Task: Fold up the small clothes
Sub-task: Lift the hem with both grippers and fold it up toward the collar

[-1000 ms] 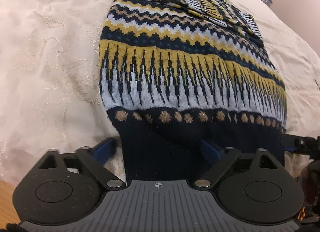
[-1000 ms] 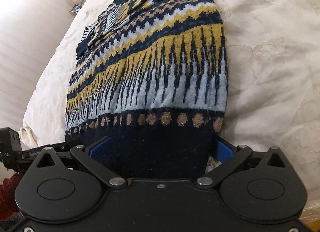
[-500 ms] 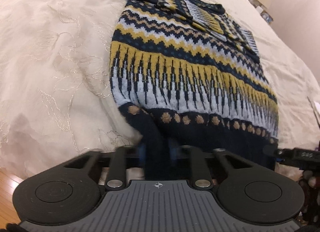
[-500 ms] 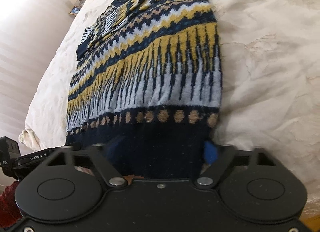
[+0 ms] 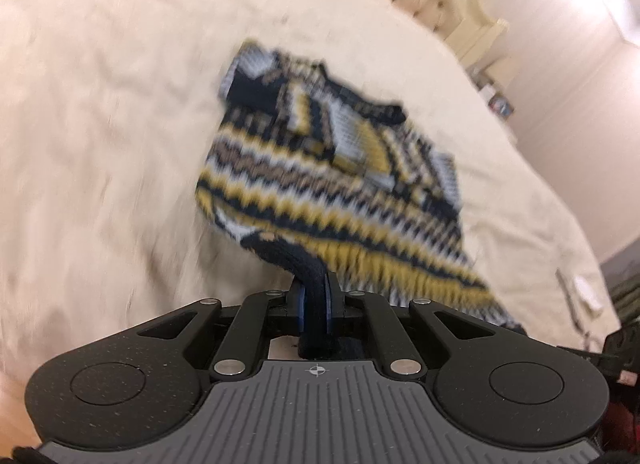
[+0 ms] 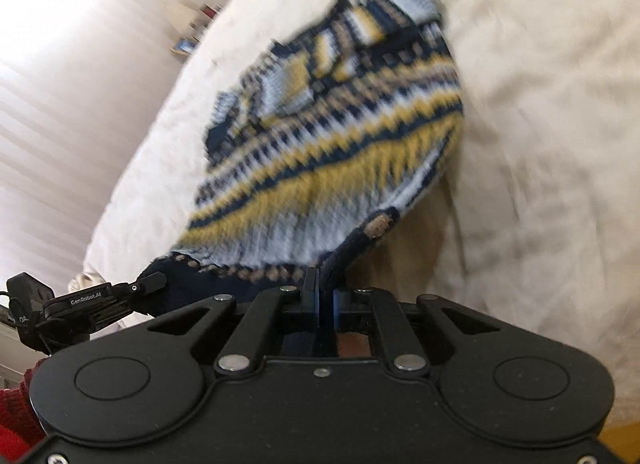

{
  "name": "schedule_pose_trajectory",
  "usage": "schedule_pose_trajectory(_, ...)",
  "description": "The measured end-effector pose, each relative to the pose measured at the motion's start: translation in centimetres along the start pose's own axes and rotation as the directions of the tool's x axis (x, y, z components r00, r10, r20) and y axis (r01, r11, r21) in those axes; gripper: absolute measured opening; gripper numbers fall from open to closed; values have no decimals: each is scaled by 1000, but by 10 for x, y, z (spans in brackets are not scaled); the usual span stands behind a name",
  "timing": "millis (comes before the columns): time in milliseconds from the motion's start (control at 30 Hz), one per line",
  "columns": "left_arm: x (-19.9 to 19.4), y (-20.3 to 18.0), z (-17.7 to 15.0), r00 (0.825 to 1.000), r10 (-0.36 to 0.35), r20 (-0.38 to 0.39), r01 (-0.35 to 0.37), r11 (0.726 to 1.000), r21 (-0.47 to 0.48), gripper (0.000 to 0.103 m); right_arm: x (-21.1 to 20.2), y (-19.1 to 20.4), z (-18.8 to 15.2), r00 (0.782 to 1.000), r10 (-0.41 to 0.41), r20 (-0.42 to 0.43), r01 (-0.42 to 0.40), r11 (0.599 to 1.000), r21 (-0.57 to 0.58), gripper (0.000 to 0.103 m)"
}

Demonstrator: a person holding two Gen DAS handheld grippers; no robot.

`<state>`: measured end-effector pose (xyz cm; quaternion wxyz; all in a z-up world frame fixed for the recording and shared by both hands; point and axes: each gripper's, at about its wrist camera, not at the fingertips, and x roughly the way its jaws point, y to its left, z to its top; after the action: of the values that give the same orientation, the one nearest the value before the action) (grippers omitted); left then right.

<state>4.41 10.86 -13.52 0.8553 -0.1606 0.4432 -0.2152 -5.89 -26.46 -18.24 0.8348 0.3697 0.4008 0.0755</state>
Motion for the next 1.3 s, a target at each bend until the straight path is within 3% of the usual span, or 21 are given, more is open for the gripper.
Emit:
schedule_pose_trajectory(333, -5, -14, 78, 987, -45, 154, 44, 999, 8, 6, -11, 31, 71, 983, 68, 169, -62, 997, -38, 14)
schedule_pose_trajectory(600, 18, -17, 144, 973, -70, 222, 64, 997, 33, 6, 5, 47, 139, 963, 81, 257, -67, 996, -64, 14)
schedule_pose_trajectory(1000, 87, -18, 225, 974, -75, 215, 64, 996, 58, 6, 67, 48, 232, 948, 8, 319, -4, 1000, -12, 14)
schedule_pose_trajectory(1300, 139, 1, 266, 985, -35, 171, 28, 999, 46, 5, 131, 26, 273, 962, -122, 246, 105, 991, 79, 14)
